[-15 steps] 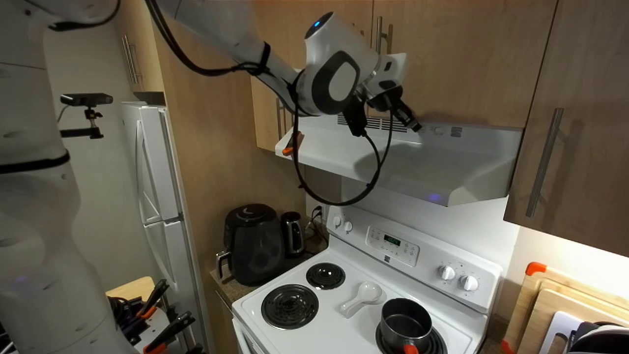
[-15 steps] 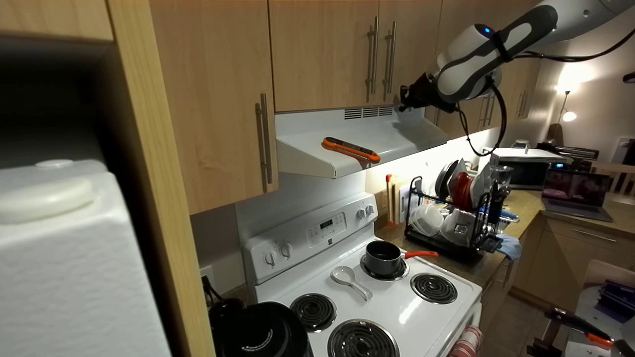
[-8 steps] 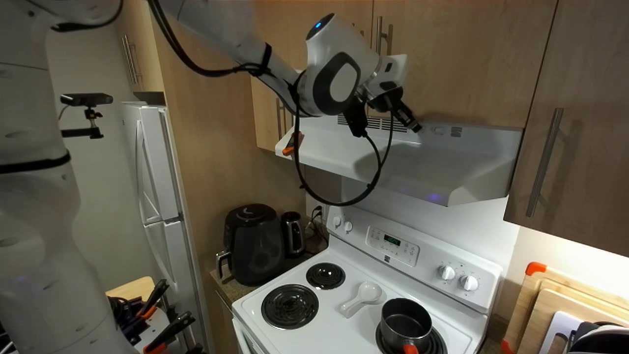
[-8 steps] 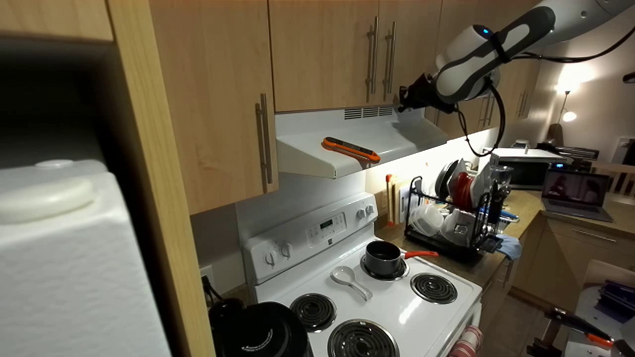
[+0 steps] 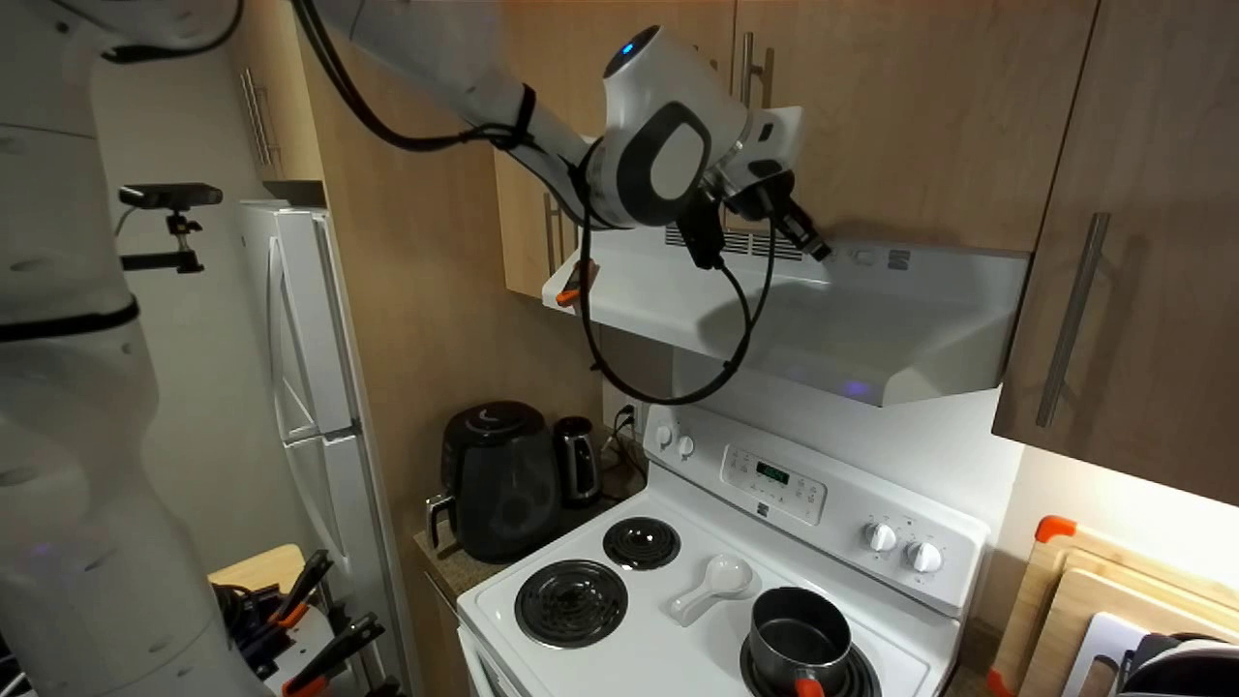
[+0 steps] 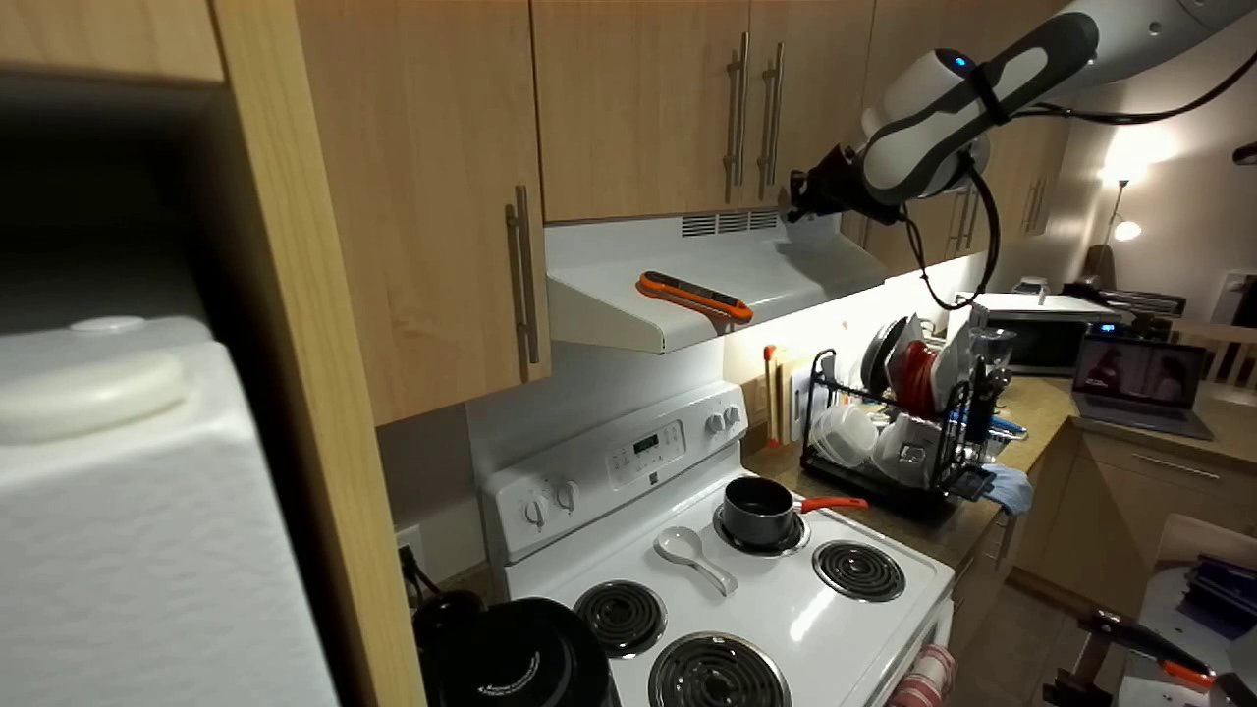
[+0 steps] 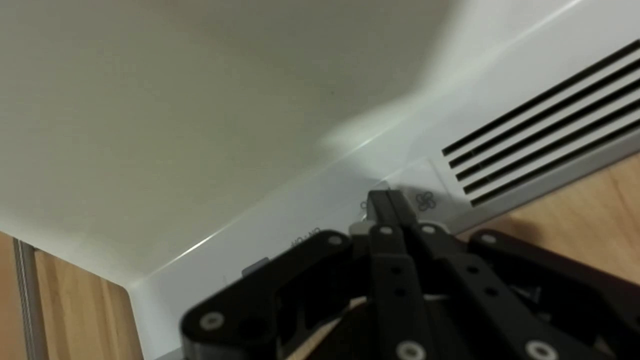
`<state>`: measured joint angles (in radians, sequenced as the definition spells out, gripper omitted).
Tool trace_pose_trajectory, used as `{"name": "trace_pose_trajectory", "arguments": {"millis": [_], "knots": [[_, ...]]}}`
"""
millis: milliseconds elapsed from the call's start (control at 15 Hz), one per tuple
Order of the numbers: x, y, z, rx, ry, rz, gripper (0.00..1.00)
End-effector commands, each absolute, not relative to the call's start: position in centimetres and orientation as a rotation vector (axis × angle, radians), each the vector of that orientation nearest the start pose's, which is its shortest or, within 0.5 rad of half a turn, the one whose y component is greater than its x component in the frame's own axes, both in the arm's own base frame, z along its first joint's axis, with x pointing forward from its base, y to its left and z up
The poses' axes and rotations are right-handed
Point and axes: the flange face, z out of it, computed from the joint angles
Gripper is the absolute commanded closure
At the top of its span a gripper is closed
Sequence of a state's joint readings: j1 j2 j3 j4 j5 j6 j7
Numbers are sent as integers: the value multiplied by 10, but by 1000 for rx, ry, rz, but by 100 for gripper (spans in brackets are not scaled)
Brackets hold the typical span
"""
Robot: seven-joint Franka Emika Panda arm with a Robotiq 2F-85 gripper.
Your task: Turn off the light of the oven filter
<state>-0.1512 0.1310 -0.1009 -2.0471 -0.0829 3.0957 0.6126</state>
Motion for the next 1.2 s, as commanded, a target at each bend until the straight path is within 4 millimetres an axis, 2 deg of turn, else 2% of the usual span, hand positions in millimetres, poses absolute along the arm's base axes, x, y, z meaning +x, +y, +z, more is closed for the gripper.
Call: {"name": "trace_pose_trajectory", "arguments": {"millis": [0,267,733,1133], "knots": [[623,-140,489,-2518,1018,-1329,100],[631,-130,496,-2528,987,-1300,100],[640,-125,504,-2540,958,-1231,100],[638,-122,506,-2594,798,-1137,100]]}}
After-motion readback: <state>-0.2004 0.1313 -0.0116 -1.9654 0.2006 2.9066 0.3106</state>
